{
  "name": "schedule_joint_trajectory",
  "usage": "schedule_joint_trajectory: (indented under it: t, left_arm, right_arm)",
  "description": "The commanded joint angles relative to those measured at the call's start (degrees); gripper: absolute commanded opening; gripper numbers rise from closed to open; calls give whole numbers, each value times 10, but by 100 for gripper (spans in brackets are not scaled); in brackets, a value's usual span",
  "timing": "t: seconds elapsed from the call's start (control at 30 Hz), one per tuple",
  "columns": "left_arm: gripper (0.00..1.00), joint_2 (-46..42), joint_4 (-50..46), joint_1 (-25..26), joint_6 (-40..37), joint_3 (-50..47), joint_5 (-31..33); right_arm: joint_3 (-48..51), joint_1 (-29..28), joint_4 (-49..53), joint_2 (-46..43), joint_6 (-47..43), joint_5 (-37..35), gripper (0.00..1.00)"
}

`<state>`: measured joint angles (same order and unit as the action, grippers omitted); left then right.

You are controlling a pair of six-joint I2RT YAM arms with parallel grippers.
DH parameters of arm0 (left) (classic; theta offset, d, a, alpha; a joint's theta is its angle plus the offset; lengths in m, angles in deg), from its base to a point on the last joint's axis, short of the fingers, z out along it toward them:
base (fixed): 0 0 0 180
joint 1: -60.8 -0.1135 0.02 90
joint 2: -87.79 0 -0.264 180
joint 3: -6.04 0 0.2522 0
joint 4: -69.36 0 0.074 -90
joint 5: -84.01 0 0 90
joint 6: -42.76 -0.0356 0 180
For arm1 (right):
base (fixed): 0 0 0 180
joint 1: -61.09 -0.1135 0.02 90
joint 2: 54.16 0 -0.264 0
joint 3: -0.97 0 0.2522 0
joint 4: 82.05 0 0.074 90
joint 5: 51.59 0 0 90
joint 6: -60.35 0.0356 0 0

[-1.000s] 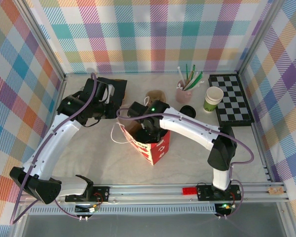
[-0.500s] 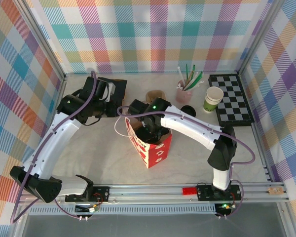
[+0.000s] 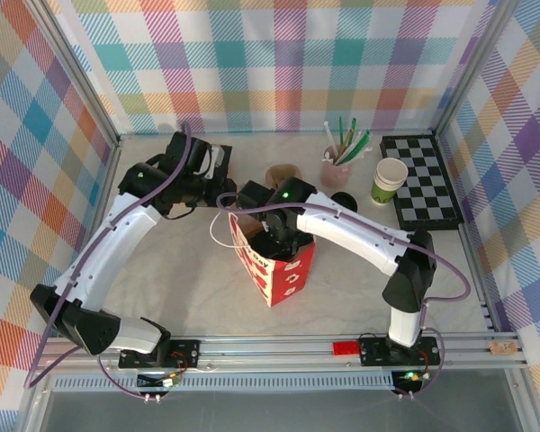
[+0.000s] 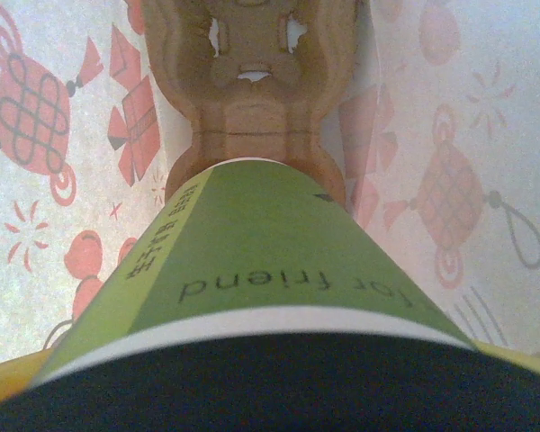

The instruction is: Pack the takeout coffee

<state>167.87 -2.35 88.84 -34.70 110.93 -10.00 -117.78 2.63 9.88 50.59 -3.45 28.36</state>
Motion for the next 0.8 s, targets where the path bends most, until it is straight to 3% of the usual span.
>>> schedule_joint_trajectory:
  t: [0.0, 0.2, 0.53, 0.77]
  left_arm:
    - [50, 10, 0, 11, -9, 18, -7]
    - [46, 21, 6, 16, -9, 18, -6]
    - [22, 36, 2, 20, -10, 15, 19]
    - [10, 38, 0, 23, -8, 18, 28]
  right_arm:
    - [7, -3, 20, -24, 10, -6, 43]
    - [12, -7, 16, -25, 13, -5, 43]
    - [31, -13, 10, -30, 22, -3, 43]
    - [38, -16, 7, -31, 25, -3, 43]
